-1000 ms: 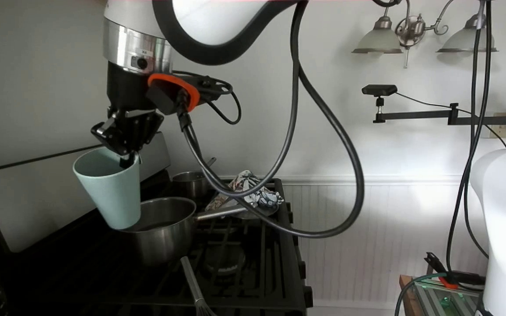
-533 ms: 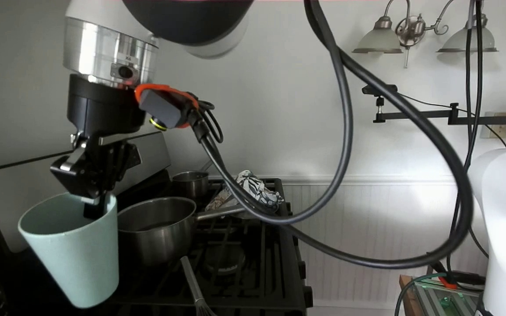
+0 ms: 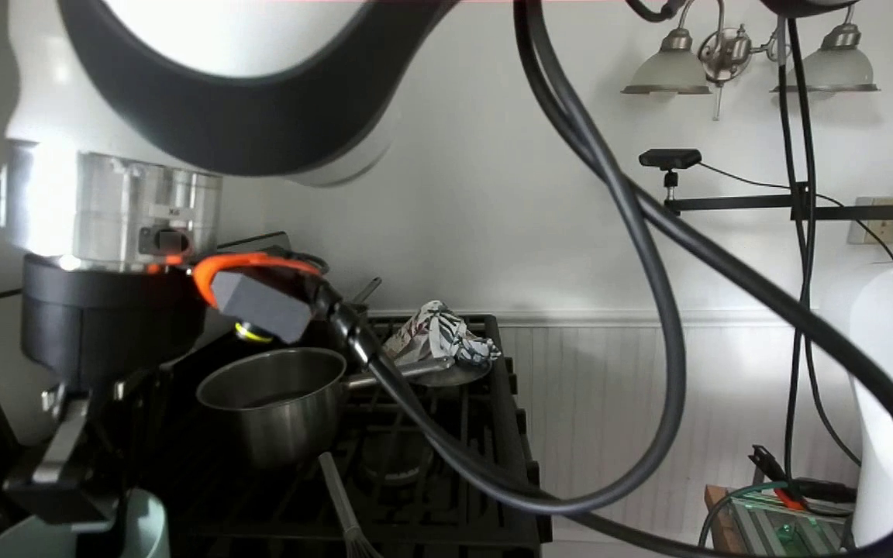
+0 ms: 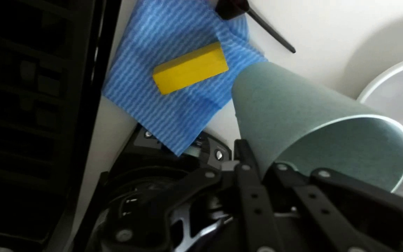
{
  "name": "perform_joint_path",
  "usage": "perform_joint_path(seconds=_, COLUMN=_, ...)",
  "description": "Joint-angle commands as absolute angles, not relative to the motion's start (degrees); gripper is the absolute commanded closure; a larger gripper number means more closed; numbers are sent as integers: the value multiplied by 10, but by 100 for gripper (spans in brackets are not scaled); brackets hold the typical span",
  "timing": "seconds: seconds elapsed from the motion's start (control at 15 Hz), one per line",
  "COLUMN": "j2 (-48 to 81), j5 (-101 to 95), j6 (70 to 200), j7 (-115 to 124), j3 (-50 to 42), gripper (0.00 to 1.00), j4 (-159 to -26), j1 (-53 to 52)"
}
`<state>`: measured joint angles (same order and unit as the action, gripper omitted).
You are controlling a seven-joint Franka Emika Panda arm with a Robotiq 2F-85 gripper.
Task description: Pour the water from the blue cup into the larger pot then put the yellow block in the same pot
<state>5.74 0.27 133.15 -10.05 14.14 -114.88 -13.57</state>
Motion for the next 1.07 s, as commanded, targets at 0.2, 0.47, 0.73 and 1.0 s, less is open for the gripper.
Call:
perform_joint_path(seconds=0.2, j2=120, j5=34, j6=1352, j7=-212, j3=167, gripper=99, j4=-1119, j1=-137)
perform_joint_path(seconds=0.47, j2=144, j5=33, j6=1352, j7=-239, j3=176, gripper=99, j4=-1114, j1=-134)
perform_joint_path(seconds=0.73, j2=160, j5=33, j6=1352, j7=-258, j3=180, gripper=99, j4=-1110, j1=-131)
perform_joint_path(seconds=1.0, j2=157, j5=35, j6=1355, j7=-263, j3=180, gripper=64, j4=-1106, j1=-127)
